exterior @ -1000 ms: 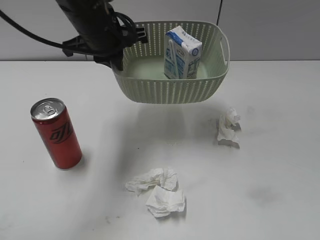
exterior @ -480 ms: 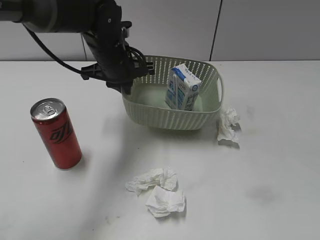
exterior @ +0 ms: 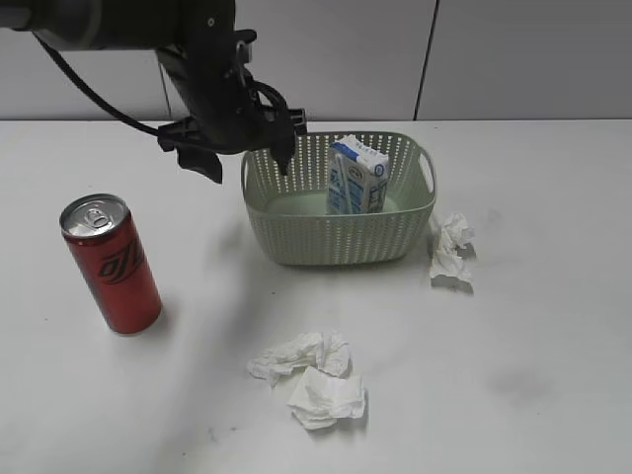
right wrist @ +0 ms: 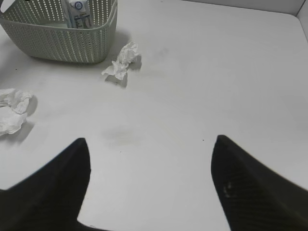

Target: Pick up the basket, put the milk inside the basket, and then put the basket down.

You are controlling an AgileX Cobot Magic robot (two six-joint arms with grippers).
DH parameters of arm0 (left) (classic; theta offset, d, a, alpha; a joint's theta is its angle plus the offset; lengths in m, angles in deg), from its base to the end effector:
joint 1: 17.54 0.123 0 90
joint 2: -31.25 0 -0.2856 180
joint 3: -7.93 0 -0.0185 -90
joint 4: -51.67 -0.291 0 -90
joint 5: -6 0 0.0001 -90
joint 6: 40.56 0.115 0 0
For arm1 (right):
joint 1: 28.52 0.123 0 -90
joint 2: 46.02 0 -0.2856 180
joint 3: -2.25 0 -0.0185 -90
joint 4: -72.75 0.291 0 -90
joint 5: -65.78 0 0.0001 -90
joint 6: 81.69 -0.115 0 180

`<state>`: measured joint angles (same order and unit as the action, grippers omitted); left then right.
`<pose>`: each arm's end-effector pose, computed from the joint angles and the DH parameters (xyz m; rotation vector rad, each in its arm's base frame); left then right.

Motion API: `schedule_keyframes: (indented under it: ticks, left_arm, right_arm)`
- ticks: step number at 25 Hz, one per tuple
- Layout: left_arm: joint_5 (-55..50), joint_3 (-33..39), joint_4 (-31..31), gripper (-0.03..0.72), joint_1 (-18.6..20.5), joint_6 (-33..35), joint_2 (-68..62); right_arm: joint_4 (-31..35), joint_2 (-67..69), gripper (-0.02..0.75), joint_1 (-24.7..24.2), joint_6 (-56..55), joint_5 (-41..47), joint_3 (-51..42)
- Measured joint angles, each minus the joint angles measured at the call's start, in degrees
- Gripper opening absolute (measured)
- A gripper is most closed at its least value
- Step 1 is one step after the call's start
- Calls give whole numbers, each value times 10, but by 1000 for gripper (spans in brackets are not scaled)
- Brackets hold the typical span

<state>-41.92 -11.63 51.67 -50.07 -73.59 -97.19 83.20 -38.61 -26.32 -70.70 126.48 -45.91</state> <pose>0.4250 -0.2711 0.1643 -0.0122 2.7847 -0.3095 0.0478 0.0200 0.2900 -0.2414 2.0036 0.1203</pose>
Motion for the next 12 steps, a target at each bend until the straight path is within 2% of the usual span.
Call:
schedule_keyframes:
  ticks: [4, 6, 12]
  left_arm:
    - [-10, -23, -4, 677, 4, 6, 38]
    - [-12, -45, 0, 663, 12, 34, 61]
    - [-81, -119, 56, 642, 83, 154, 116]
  right_arm:
    - [0, 0, 592, 0, 0, 0, 0]
    - [0, 0, 592, 0, 0, 0, 0]
    - [0, 0, 592, 0, 0, -1, 0]
